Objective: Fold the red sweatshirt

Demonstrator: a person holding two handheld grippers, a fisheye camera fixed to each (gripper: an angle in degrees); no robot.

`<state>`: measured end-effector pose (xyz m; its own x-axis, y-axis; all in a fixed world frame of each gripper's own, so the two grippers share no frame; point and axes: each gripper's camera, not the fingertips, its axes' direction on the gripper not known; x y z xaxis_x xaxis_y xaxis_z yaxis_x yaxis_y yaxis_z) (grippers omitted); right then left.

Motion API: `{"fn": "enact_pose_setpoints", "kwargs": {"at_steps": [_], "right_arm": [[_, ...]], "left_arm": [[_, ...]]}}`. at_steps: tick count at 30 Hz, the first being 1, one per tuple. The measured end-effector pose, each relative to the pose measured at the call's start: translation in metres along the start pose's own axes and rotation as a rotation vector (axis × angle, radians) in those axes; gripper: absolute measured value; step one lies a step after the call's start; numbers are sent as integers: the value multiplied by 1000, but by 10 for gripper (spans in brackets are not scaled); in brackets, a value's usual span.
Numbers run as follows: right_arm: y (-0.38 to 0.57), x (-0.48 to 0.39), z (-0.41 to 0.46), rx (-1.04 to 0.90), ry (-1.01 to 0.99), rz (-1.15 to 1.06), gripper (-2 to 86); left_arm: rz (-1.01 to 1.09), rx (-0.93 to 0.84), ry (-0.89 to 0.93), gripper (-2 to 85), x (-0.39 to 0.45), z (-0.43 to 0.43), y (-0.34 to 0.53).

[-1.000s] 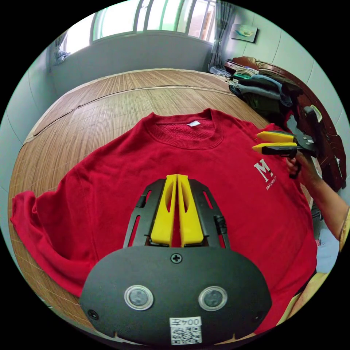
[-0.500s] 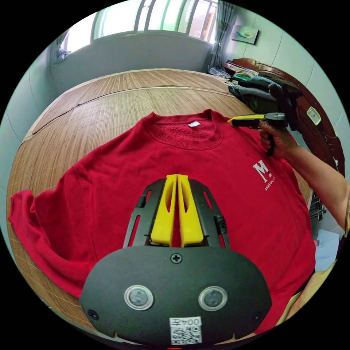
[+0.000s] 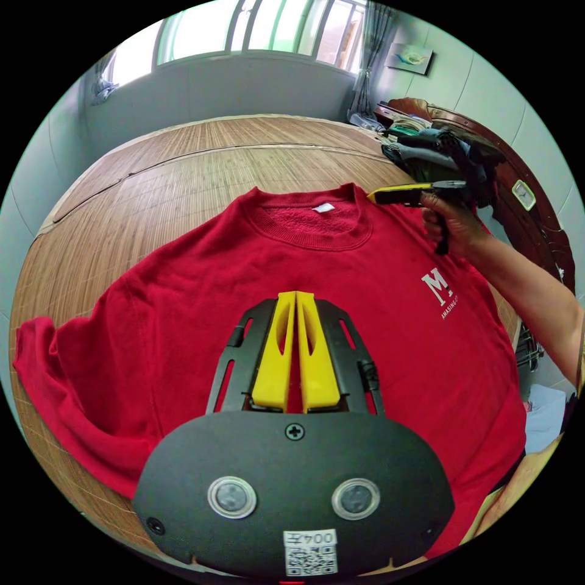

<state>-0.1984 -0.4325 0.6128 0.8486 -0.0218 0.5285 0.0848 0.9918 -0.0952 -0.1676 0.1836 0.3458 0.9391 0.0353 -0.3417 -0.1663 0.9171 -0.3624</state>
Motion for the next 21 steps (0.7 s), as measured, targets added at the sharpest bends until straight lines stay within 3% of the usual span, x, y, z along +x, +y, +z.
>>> {"fn": "enact_pose_setpoints", "kwargs": {"at_steps": [3,6,14,21], "right_arm": [[2,-5,-16,96,-49,6,42],[-3,-9,8,-34,-28,21,53],[62,18,-54,95,38,88,72],[94,50,-49,43,-10,165,82]], "left_arm": [[3,1,-7,2,1,1,-1],[4,0,-8,2,1,2,-3],[-7,0,14,2,-3,5,-8],[-6,-1,10,2,-3,7,-12]]}}
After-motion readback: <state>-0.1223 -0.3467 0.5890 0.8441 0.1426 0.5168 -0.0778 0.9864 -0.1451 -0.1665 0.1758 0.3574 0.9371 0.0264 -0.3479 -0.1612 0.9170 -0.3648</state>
